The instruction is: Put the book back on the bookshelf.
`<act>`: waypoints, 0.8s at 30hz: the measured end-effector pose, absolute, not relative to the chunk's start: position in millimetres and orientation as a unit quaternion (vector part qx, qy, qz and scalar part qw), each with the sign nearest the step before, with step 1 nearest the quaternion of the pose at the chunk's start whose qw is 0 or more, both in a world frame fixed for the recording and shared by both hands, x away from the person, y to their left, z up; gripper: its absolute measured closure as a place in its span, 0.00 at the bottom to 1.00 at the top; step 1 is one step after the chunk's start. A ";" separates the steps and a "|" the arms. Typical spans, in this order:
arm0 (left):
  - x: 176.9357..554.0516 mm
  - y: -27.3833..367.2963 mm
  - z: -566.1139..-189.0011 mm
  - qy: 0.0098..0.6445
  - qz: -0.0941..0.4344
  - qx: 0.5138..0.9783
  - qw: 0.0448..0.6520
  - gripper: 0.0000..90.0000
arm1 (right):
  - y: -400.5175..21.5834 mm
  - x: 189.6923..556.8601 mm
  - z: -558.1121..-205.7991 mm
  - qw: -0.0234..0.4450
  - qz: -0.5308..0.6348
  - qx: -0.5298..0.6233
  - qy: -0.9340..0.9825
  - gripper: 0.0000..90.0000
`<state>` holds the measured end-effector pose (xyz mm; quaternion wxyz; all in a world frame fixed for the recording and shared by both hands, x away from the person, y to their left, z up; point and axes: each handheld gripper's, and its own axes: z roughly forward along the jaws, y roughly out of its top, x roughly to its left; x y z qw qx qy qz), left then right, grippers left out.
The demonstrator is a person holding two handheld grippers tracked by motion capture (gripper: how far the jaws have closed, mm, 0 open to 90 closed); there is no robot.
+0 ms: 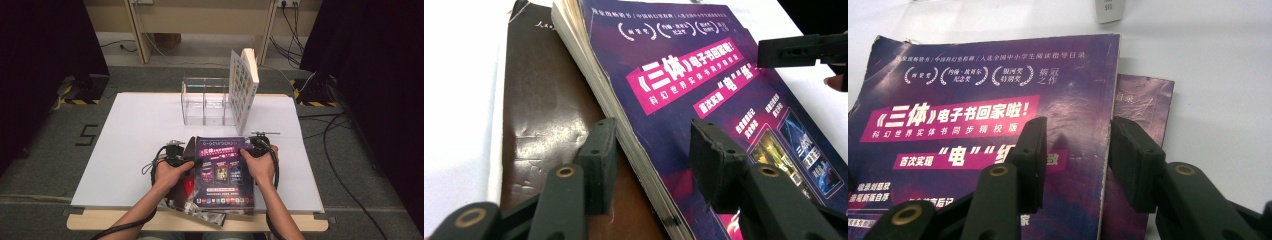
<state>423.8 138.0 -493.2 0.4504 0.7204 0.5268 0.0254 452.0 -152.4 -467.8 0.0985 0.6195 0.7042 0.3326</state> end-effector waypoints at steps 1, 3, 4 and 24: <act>423.6 138.0 -493.2 0.526 0.026 0.721 0.450 0.61 | -152.4 451.8 -467.6 0.098 0.332 0.619 0.705 0.67; 423.3 138.6 -493.6 0.528 0.024 0.718 0.452 0.61 | -153.9 451.9 -467.8 0.097 0.333 0.619 0.705 0.68; 423.0 139.2 -493.7 0.530 0.022 0.717 0.453 0.62 | -154.4 452.0 -467.7 0.095 0.334 0.619 0.704 0.69; 414.5 134.8 -478.7 0.516 0.043 0.712 0.475 0.75 | -158.1 448.1 -468.0 0.087 0.337 0.634 0.691 0.70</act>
